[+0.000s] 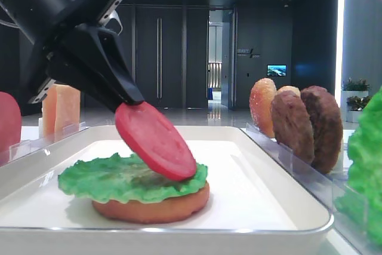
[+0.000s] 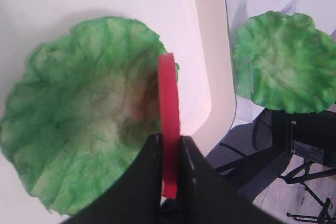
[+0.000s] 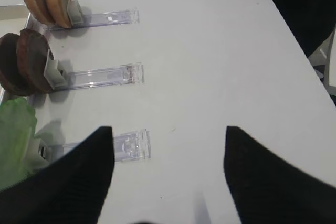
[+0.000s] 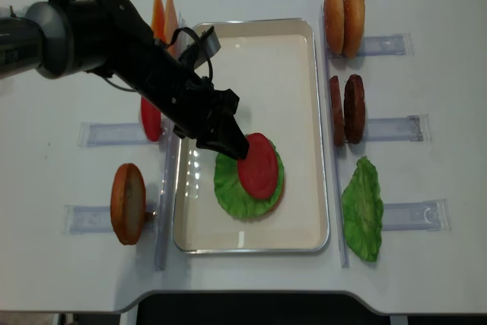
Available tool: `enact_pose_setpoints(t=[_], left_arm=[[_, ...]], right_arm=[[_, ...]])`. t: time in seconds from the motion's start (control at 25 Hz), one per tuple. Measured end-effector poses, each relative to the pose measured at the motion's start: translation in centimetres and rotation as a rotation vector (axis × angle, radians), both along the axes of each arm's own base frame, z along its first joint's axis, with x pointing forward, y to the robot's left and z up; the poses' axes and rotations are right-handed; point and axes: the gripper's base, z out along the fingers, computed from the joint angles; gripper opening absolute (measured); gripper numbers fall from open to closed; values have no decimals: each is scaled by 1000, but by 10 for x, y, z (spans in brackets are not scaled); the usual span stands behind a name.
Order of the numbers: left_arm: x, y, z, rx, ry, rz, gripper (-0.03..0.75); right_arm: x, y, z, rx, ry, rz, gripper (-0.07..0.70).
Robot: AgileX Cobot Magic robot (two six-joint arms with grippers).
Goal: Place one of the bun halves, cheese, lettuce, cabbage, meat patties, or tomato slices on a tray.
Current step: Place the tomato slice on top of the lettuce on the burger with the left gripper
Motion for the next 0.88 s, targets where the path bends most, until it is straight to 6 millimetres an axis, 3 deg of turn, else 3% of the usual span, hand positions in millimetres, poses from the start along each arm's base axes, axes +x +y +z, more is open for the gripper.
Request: enact_pose_setpoints(t=[0.24,0.68,0.88], left_arm=[[0,1,-1,17,12,9,83],[-2,5,-3,76,34,16,384],[-1,8,15,111,4,22,451]], right_arm=[[0,0,0,0,0,0,434],[0,0,0,0,0,0,434],[0,0,0,0,0,0,434]])
